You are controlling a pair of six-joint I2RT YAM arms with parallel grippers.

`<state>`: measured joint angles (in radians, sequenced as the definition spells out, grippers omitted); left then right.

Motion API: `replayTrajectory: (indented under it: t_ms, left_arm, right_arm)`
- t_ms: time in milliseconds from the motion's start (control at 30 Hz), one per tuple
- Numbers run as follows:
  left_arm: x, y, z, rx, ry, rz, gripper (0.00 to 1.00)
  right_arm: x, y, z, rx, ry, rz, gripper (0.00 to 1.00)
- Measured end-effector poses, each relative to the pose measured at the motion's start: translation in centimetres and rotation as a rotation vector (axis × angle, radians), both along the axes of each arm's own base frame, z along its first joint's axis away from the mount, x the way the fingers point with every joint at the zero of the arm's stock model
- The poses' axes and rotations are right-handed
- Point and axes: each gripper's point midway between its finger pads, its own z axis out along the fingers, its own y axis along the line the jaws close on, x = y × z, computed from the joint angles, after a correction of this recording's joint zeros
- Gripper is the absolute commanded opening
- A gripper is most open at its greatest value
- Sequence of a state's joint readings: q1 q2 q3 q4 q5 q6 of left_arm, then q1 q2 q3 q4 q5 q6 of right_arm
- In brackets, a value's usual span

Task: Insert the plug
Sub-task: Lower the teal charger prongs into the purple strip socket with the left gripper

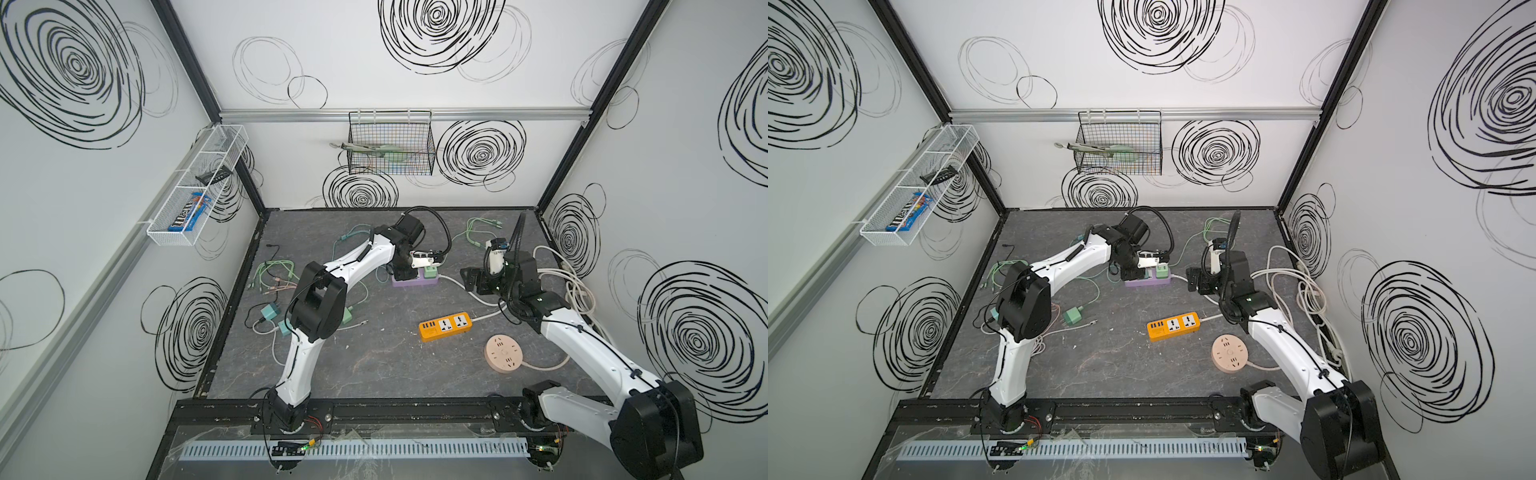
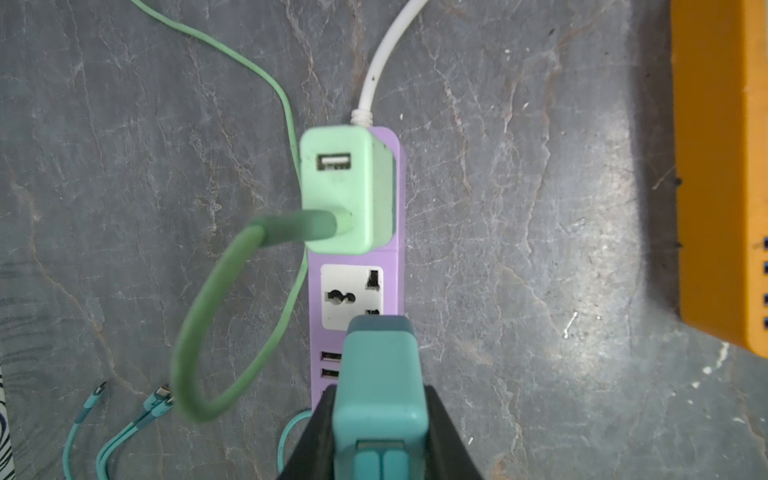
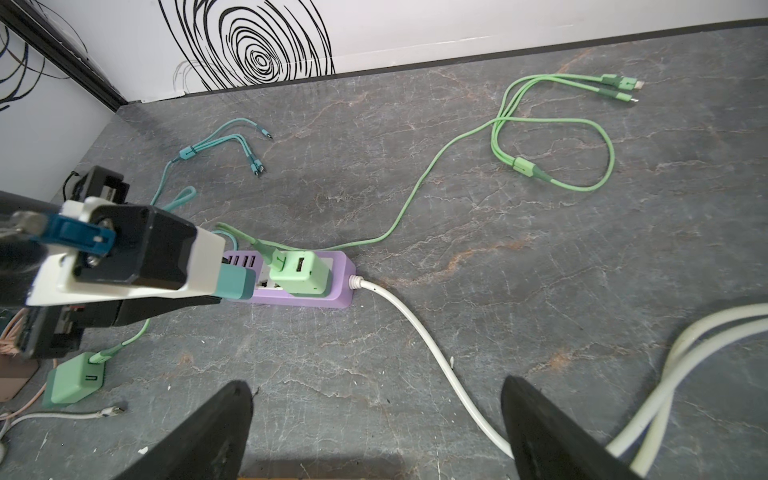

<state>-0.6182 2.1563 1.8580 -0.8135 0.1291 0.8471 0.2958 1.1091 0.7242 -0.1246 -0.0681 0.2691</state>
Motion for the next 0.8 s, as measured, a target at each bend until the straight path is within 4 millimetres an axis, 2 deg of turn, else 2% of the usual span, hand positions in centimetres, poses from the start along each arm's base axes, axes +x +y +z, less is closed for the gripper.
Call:
replayTrajectory:
  t_ms: [800]
  left_arm:
    - [0.9,-1.2,-1.7,0.047,-0.011,-0.038,0.00]
  right_arm:
    - [0.0,-0.1,0.1,0.000,-0.001,-0.003,0.97]
